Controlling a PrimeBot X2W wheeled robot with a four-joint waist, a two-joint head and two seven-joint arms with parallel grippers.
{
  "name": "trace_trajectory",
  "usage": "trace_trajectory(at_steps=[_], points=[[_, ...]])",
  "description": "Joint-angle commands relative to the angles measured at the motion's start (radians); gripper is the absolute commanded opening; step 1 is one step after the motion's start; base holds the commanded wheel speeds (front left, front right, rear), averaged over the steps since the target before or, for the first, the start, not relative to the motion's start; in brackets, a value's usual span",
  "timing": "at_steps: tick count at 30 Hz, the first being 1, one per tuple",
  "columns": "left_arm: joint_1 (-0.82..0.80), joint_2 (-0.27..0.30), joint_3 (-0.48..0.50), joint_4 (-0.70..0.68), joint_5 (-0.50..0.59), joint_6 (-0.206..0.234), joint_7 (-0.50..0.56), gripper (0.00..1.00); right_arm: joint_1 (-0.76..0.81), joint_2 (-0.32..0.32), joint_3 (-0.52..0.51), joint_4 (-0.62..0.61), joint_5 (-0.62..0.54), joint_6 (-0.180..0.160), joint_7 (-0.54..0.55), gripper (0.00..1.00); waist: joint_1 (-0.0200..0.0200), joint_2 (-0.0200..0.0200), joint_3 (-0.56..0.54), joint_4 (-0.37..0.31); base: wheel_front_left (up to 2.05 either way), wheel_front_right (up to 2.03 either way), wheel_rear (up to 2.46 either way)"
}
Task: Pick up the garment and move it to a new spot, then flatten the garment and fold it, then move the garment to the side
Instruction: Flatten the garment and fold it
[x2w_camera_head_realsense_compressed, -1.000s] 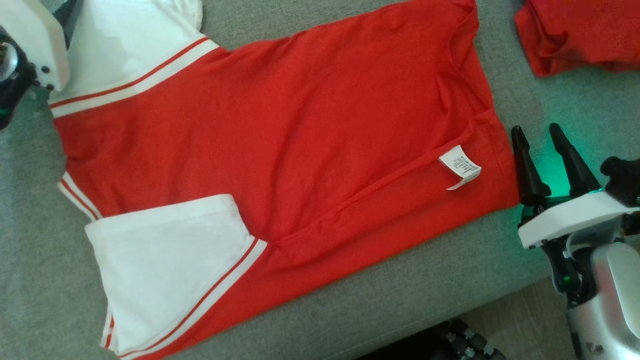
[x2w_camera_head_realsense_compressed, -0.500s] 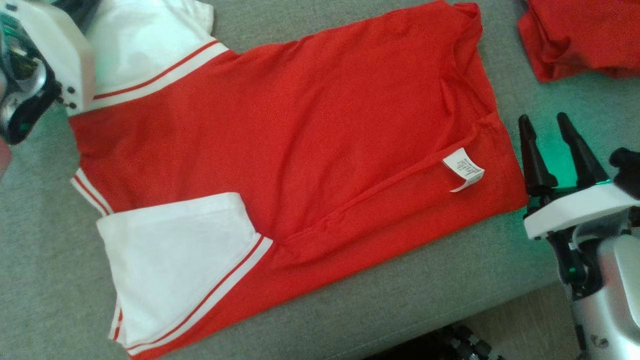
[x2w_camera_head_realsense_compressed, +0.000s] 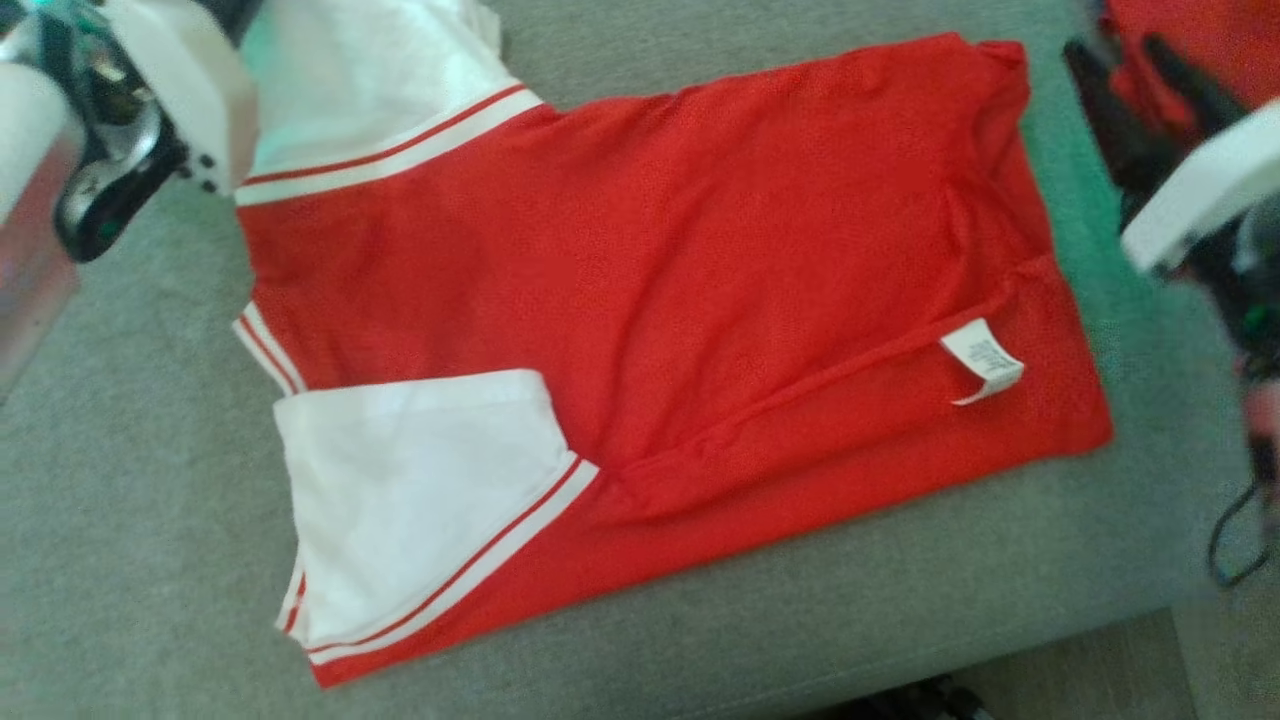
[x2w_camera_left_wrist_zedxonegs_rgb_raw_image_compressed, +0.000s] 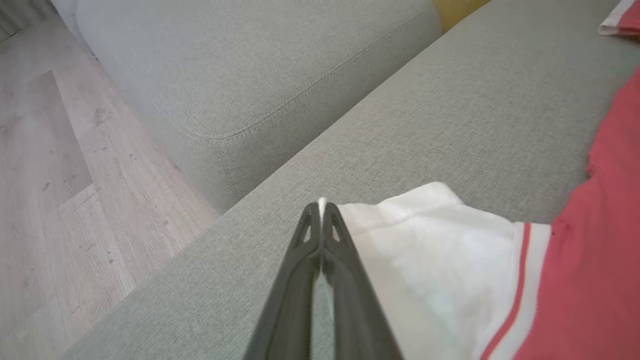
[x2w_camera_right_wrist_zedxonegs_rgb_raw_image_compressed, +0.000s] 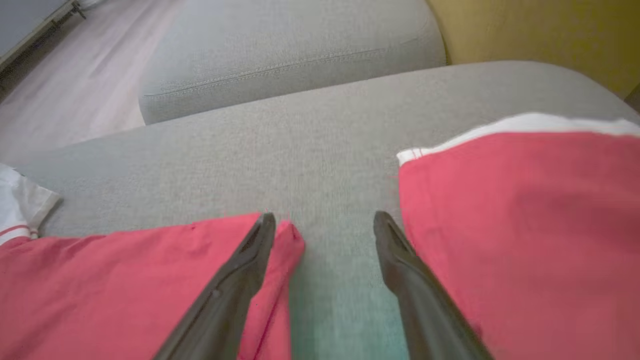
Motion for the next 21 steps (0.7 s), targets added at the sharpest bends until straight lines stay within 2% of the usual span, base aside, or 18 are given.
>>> trace_trajectory(at_steps=[1,7,13,14,15,16,17,21], points=[[-0.076,0.013,0.020,-0.020,-0.007,0.002,-0.019,0.00,-0.046,-0.039,0.012,0.015,0.014,-0.002,0.047,1.00,0.0000,0.0000,0.013,0.028,0.00,0.00,0.00],[-0.108,-0.019,-0.026,-0.009,-0.018,0.002,-0.049,0.00,-0.141,-0.064,0.053,0.113,0.084,-0.002,0.156,1.00,0.0000,0.0000,0.027,0.064,0.00,0.00,0.00],[-0.129,-0.033,-0.069,0.010,-0.040,0.002,-0.072,0.00,-0.174,-0.117,0.132,0.131,0.148,-0.002,0.215,1.00,0.0000,0.0000,0.031,0.082,0.00,0.00,0.00],[-0.131,-0.033,-0.075,0.013,-0.044,0.002,-0.075,0.00,-0.173,-0.126,0.145,0.130,0.155,-0.002,0.224,0.76,0.0000,0.0000,0.031,0.083,0.00,0.00,0.00],[-0.133,-0.033,-0.079,0.015,-0.048,0.002,-0.078,0.00,-0.172,-0.134,0.155,0.130,0.162,-0.002,0.231,0.34,0.0000,0.0000,0.030,0.084,0.00,0.00,0.00],[-0.135,-0.033,-0.084,0.018,-0.052,0.002,-0.081,0.00,-0.171,-0.141,0.161,0.130,0.170,-0.002,0.236,0.06,0.0000,0.0000,0.030,0.085,0.00,0.00,0.00],[-0.137,-0.033,-0.087,0.021,-0.056,0.002,-0.085,0.00,-0.169,-0.146,0.163,0.129,0.176,-0.002,0.236,0.00,0.0000,0.0000,0.029,0.087,0.00,0.00,0.00],[-0.147,-0.034,-0.098,0.035,-0.063,0.002,-0.121,0.00,-0.180,-0.155,0.137,0.125,0.183,-0.002,0.183,0.00,0.0000,0.0000,0.026,0.095,0.00,0.00,0.00]])
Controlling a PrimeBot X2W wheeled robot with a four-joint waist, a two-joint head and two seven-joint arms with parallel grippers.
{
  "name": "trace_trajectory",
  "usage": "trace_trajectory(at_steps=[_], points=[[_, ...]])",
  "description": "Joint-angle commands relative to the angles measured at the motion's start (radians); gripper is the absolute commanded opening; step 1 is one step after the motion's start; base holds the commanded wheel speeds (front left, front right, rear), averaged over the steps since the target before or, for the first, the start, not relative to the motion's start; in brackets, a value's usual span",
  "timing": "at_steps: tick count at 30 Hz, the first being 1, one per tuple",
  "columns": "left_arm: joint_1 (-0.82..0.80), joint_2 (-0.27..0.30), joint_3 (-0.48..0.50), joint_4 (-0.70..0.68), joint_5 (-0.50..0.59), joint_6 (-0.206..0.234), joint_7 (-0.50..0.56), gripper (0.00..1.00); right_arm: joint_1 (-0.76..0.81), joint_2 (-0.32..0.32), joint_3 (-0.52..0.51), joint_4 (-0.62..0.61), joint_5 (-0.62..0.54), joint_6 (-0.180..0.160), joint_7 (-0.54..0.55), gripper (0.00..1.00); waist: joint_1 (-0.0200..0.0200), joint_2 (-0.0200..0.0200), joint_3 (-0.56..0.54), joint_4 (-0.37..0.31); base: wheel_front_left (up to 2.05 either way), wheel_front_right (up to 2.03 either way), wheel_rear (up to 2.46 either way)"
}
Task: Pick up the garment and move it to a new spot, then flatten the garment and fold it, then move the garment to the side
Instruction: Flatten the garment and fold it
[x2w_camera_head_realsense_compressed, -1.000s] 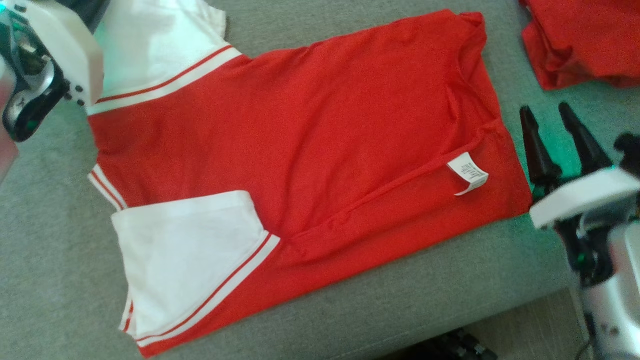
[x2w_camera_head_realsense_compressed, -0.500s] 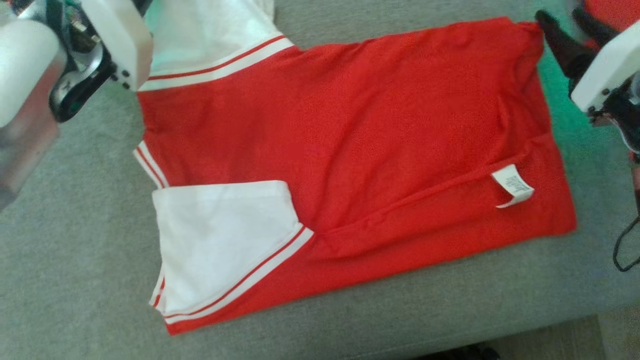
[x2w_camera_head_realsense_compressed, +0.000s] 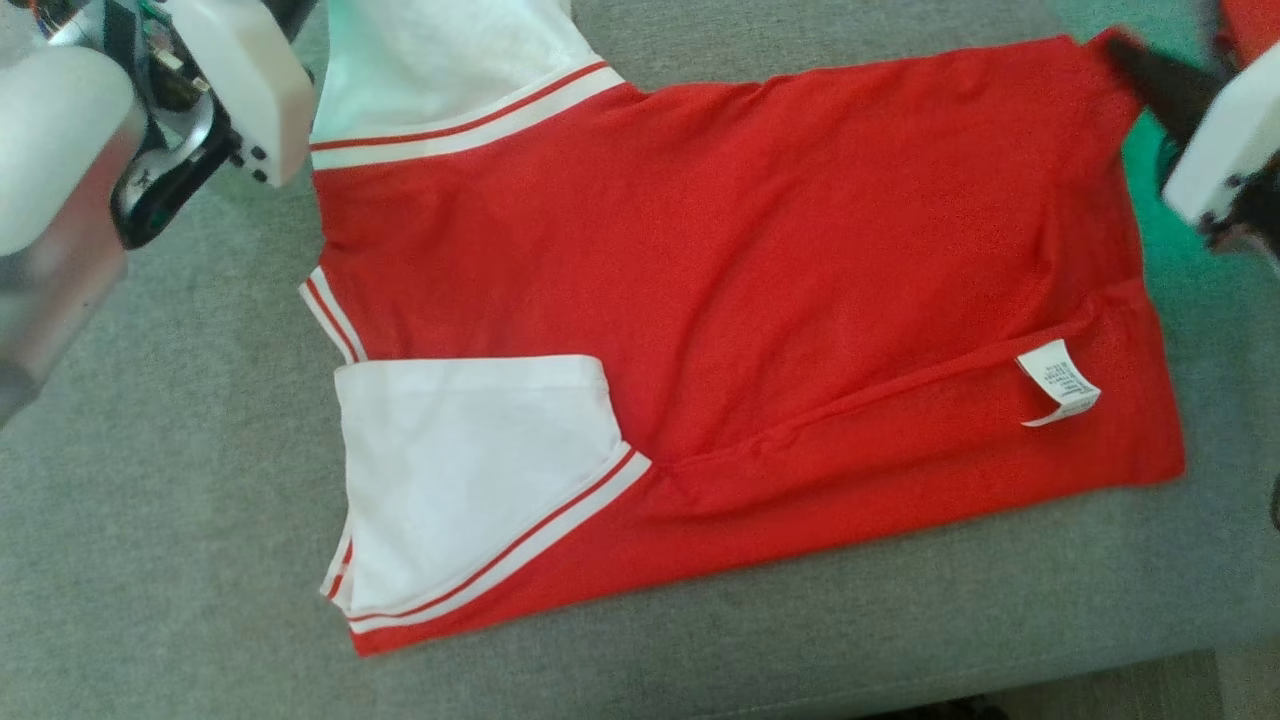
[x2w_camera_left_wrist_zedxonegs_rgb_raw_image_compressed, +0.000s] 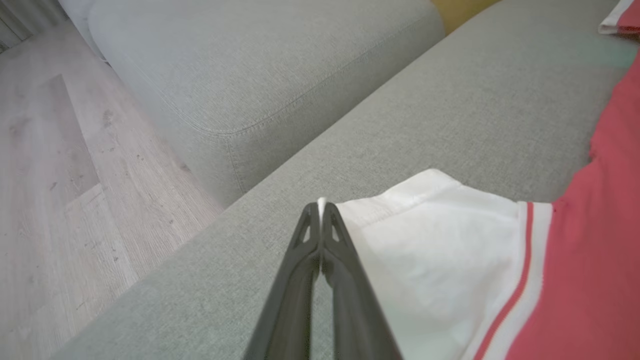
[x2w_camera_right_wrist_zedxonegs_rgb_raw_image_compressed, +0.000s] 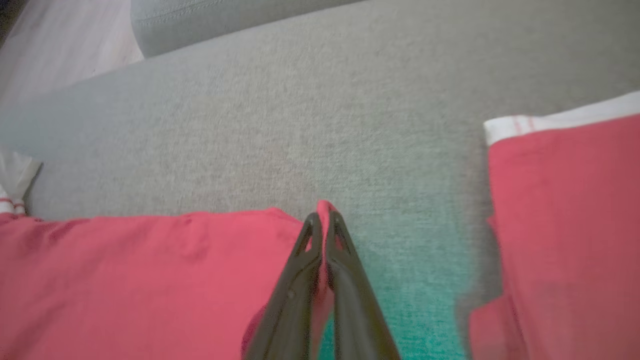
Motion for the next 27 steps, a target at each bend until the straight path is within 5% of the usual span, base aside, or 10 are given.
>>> trace_trajectory(at_steps=[1,16,27], points=[[-0.076,0.026,0.039,-0.004,-0.003,0.002,-0.024,0.00,-0.025,-0.025,-0.016,-0.035,0.004,-0.002,-0.032,0.00,-0.0001,0.0000,-0.002,0.004,0.00,0.00,0.00],[-0.082,-0.008,0.128,0.075,-0.063,0.002,-0.310,0.00,-0.019,-0.014,-0.091,-0.005,-0.001,-0.002,-0.266,0.00,-0.0001,0.0000,-0.065,0.064,0.00,0.00,0.00],[0.129,0.090,0.101,-0.148,-0.096,0.024,-0.335,0.00,0.197,-0.042,-0.148,-0.072,0.010,-0.002,-0.313,0.00,-0.0001,0.0000,-0.159,0.123,0.00,0.00,0.00]])
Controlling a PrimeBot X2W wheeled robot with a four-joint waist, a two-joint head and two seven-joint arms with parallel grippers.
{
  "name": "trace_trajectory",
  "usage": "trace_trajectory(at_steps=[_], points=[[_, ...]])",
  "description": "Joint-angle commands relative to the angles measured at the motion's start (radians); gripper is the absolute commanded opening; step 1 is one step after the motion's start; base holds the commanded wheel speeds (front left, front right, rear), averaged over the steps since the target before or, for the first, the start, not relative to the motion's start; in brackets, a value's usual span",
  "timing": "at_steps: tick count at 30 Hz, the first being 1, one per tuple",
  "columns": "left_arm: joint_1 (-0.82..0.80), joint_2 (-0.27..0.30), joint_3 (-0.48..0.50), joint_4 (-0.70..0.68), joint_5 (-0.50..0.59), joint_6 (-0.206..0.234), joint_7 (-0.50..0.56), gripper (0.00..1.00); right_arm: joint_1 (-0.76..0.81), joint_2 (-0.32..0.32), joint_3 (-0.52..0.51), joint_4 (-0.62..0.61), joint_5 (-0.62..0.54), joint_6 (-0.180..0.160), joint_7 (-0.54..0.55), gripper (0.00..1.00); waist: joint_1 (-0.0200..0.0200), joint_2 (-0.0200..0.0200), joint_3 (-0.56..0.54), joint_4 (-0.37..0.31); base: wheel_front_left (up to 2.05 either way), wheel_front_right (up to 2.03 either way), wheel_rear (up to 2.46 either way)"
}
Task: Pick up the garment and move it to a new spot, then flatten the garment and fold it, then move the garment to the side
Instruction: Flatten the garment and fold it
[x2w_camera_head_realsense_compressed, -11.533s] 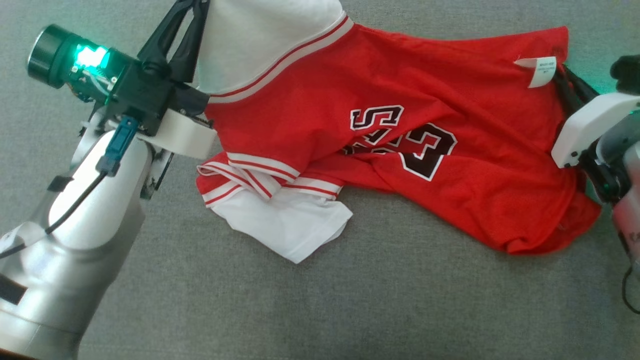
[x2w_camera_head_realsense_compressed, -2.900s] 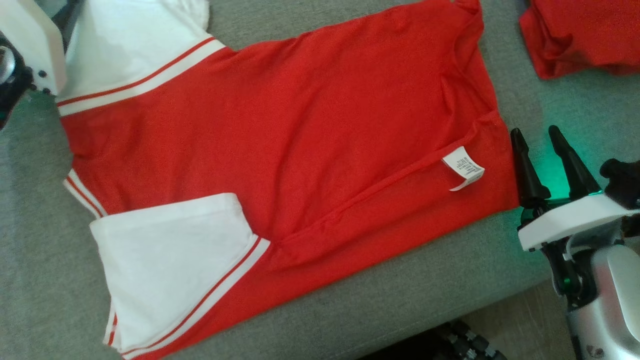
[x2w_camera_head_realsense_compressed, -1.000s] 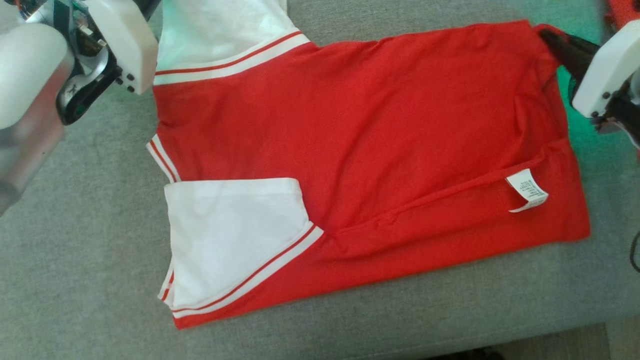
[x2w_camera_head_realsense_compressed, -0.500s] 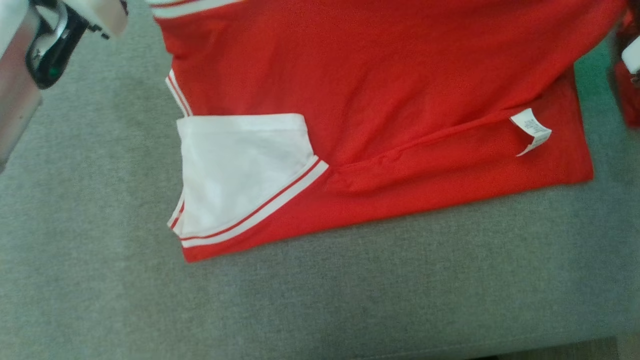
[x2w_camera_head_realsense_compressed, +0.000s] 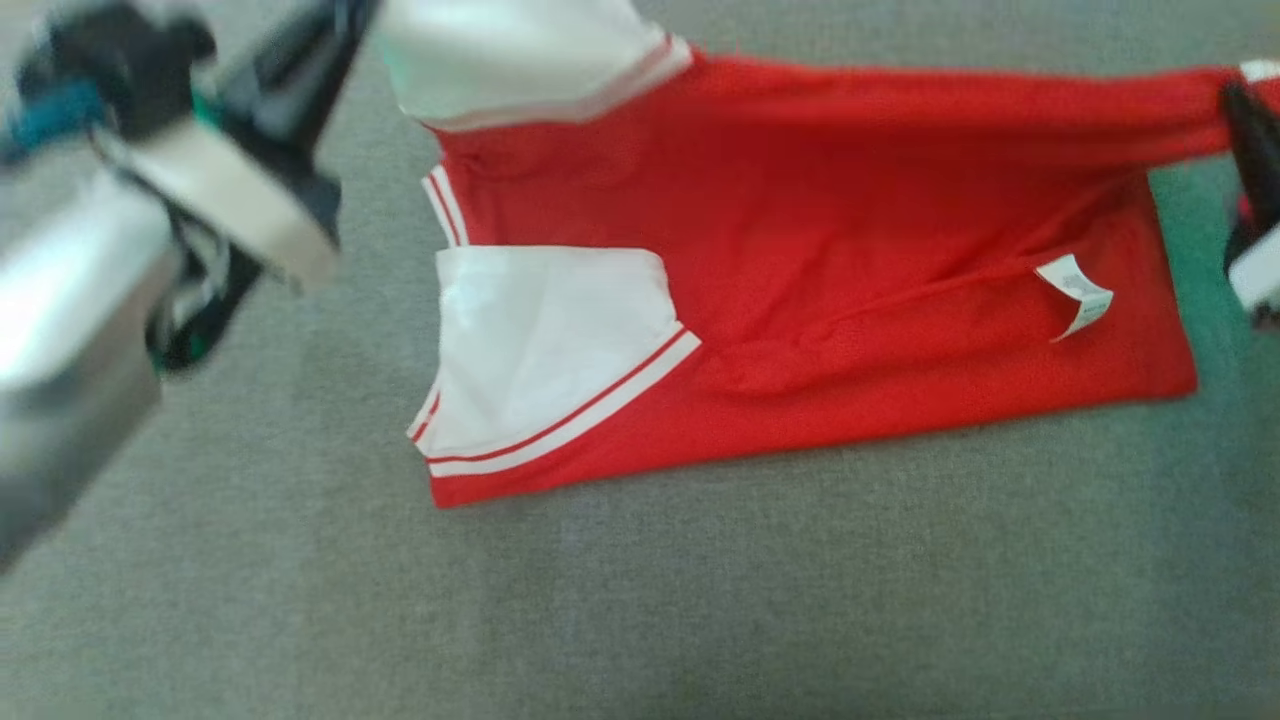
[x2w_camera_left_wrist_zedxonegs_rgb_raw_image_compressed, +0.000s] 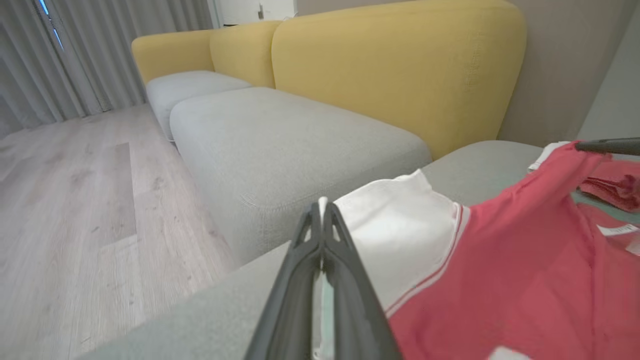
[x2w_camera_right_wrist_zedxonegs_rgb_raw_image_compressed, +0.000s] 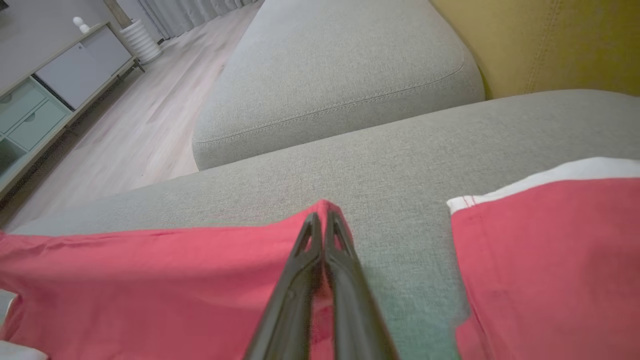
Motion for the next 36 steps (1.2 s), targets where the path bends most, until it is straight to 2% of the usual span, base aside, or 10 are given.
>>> trace_trajectory(at_steps=[1,14,15,16,17,18,19,20,30,36], points=[[0.002,0.063,0.038,-0.046,-0.013,0.021,-0.012,0.00,0.033,-0.035,-0.012,-0.048,0.004,-0.002,-0.013,0.00,0.0001,0.0000,-0.030,0.021,0.00,0.00,0.00],[0.382,0.226,0.006,-0.460,-0.076,0.229,-0.017,0.00,0.280,0.015,-0.133,-0.110,-0.058,-0.002,0.009,0.00,0.0001,0.0000,-0.062,0.054,0.00,0.00,0.00],[0.402,0.222,0.007,-0.469,-0.075,0.241,-0.017,0.00,0.289,0.024,-0.140,-0.108,-0.065,-0.002,0.010,0.11,0.0001,0.0000,-0.061,0.056,0.00,0.00,0.00],[0.437,0.204,0.014,-0.475,-0.069,0.259,-0.017,0.00,0.303,0.042,-0.150,-0.100,-0.078,-0.002,0.014,0.76,0.0001,0.0000,-0.061,0.059,0.00,0.00,0.00],[0.455,0.190,0.024,-0.473,-0.066,0.266,-0.017,0.00,0.308,0.052,-0.156,-0.096,-0.086,-0.002,0.014,1.00,0.0001,0.0000,-0.062,0.059,0.00,0.00,0.00],[0.474,0.175,0.038,-0.467,-0.060,0.273,-0.018,0.18,0.313,0.062,-0.162,-0.093,-0.095,-0.002,0.010,1.00,0.0001,0.0000,-0.066,0.058,0.00,0.00,0.00],[0.494,0.156,0.055,-0.460,-0.051,0.280,-0.018,0.71,0.321,0.072,-0.169,-0.092,-0.103,-0.002,0.006,1.00,0.0001,0.0000,-0.071,0.057,0.00,0.00,0.00],[0.539,0.118,0.096,-0.443,-0.028,0.294,-0.018,1.00,0.347,0.091,-0.184,-0.102,-0.110,-0.002,-0.002,1.00,0.0001,0.0000,-0.084,0.053,0.00,0.00,0.00],[0.882,-0.109,0.423,-0.431,0.277,0.499,-0.018,1.00,0.570,0.190,-0.227,-0.240,-0.147,-0.002,-0.049,1.00,0.0001,0.0000,-0.194,0.027,0.00,0.00,0.00],[1.075,-0.246,0.559,-0.470,0.490,0.547,-0.018,1.00,0.587,0.227,-0.259,-0.232,-0.163,-0.002,-0.051,1.00,0.0001,0.0000,-0.252,0.061,0.00,0.00,0.00]])
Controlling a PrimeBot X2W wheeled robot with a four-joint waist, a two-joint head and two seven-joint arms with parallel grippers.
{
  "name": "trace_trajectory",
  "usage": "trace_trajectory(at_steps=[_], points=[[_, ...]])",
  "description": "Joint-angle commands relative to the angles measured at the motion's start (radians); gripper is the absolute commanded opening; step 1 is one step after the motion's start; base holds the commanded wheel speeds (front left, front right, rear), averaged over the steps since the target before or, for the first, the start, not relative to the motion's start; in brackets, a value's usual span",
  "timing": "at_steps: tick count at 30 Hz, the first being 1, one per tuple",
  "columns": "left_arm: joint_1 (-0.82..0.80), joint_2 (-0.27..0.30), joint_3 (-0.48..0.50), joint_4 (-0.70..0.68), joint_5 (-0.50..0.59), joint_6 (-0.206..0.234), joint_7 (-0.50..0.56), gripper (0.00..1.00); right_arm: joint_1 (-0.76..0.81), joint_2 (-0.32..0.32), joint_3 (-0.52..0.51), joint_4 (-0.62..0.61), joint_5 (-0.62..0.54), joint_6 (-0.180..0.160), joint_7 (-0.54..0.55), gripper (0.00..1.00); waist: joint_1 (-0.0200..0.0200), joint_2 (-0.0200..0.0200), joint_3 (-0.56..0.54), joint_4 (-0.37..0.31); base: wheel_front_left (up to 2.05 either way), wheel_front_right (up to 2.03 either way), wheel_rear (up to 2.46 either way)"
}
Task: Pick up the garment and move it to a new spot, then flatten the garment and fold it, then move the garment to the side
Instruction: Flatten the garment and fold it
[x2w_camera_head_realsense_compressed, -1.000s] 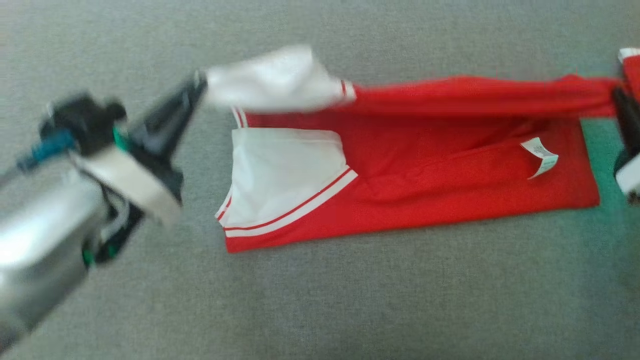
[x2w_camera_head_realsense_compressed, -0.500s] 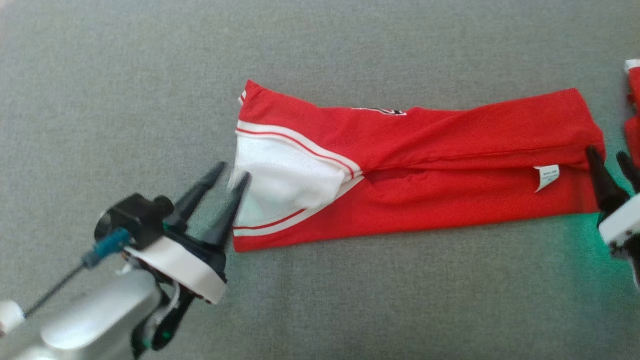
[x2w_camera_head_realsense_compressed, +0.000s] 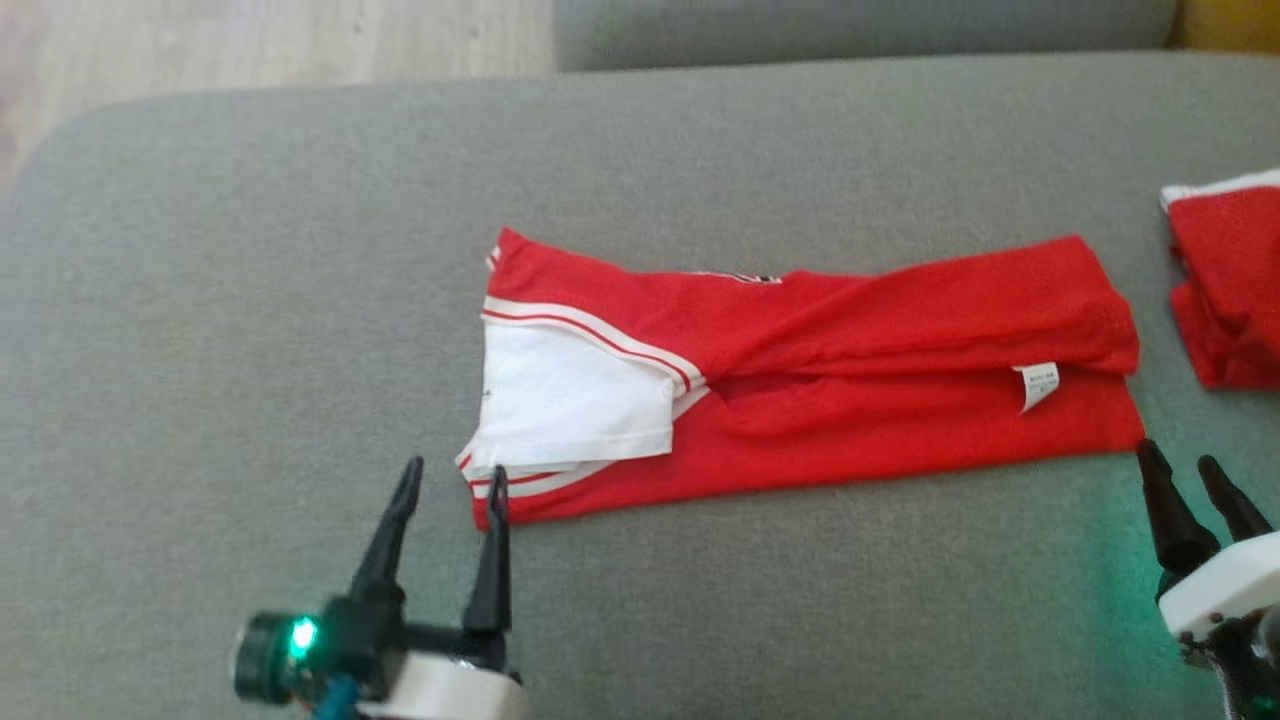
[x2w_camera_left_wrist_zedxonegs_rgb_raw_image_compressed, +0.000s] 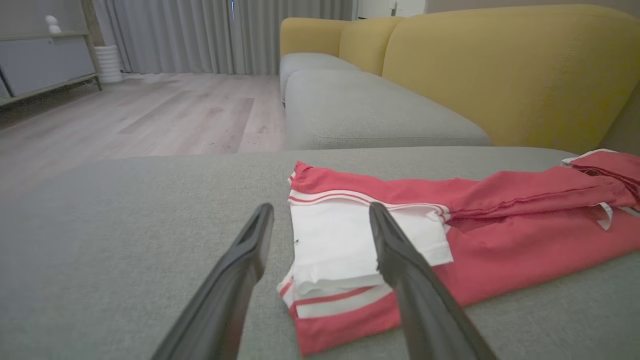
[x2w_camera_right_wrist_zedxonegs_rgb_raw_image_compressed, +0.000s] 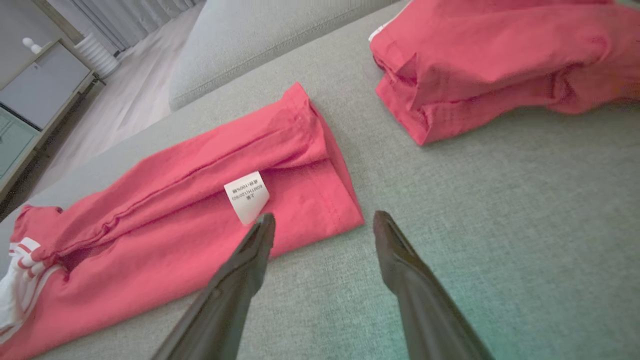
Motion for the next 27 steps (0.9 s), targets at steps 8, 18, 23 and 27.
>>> trace_trajectory(at_steps=[8,18,23,27], points=[[0.055,-0.094,0.098,-0.060,0.180,-0.011,-0.009,1.00,-0.128,-0.024,-0.080,0.079,-0.043,-0.002,-0.011,1.00,0.0004,-0.0001,-0.023,0.120,0.00,0.00,0.00],[0.085,-0.183,0.146,-0.067,0.261,-0.104,-0.009,1.00,-0.315,-0.041,-0.195,0.345,-0.204,-0.002,-0.026,1.00,0.0004,-0.0001,0.027,0.192,0.00,0.00,0.00],[0.090,-0.211,0.184,-0.057,0.296,-0.142,-0.009,1.00,-0.353,-0.033,-0.223,0.452,-0.278,-0.002,-0.038,1.00,0.0004,-0.0001,0.045,0.190,0.00,0.00,0.00],[0.099,-0.230,0.212,-0.052,0.320,-0.166,-0.009,1.00,-0.367,-0.009,-0.203,0.505,-0.278,-0.002,0.000,1.00,0.0004,-0.0001,0.046,0.177,0.00,0.00,0.00]])
